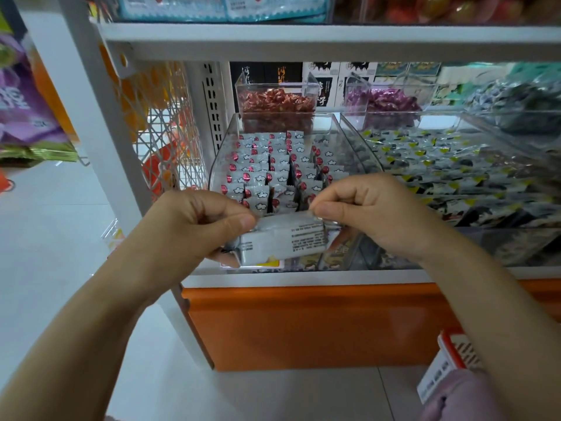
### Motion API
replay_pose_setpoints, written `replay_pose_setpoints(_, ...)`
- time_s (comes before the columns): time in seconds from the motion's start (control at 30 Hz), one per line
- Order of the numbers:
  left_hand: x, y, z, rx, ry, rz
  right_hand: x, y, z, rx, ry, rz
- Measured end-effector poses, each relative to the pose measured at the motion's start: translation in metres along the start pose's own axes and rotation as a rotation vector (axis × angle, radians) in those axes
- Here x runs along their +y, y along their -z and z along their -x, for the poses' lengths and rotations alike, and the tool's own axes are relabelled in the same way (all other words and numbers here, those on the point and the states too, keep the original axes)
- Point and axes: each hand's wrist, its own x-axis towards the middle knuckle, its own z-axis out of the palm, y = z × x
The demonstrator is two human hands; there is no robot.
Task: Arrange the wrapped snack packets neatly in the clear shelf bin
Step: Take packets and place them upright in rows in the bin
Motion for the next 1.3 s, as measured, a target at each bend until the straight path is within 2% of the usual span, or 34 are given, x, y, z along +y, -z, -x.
replay_pose_setpoints(0.17,-0.003,0.009,0.002,-0.120,0.042,0.051,0.005,-0.002,-0.001,0.030,0.009,-0.042)
replay_pose_setpoints(0.33,-0.004,0.009,0.001,-0.106,0.031,0.035,0.007,-0.006,0.000,0.068,-0.011,-0.079)
replay_pose_setpoints(0.53,-0.005,0.008,0.005,-0.137,-0.045,-0.016,0.013,-0.014,-0.002,0.251,-0.090,-0.240)
replay_pose_setpoints(0.63,-0.009,0.007,0.004,-0.021,-0.072,-0.122,0.019,-0.017,-0.001,0.260,-0.124,-0.395)
replay_pose_setpoints(0.73,-0.010,0.009,0.001,0.099,-0.105,-0.166,0.017,-0.024,-0.004,0.215,-0.062,-0.542)
replay_pose_setpoints(0.87,-0.013,0.018,-0.003,0.193,-0.131,-0.286,0.012,-0.033,-0.019,0.363,-0.019,-0.422)
replay_pose_setpoints(0.97,-0.024,0.029,-0.012,0.163,-0.160,-0.595,0.007,-0.032,-0.033,0.438,-0.017,-0.287)
replay_pose_setpoints(1.07,-0.039,0.032,-0.015,0.036,-0.117,-0.762,0.000,-0.034,-0.042,0.381,0.042,-0.095)
replay_pose_setpoints(1.2,-0.053,0.030,-0.017,-0.015,-0.116,-0.780,-0.012,-0.041,-0.049,0.281,0.141,0.325)
replay_pose_setpoints(1.3,-0.053,0.029,-0.020,-0.031,-0.132,-0.752,-0.017,-0.045,-0.057,0.229,0.186,0.535)
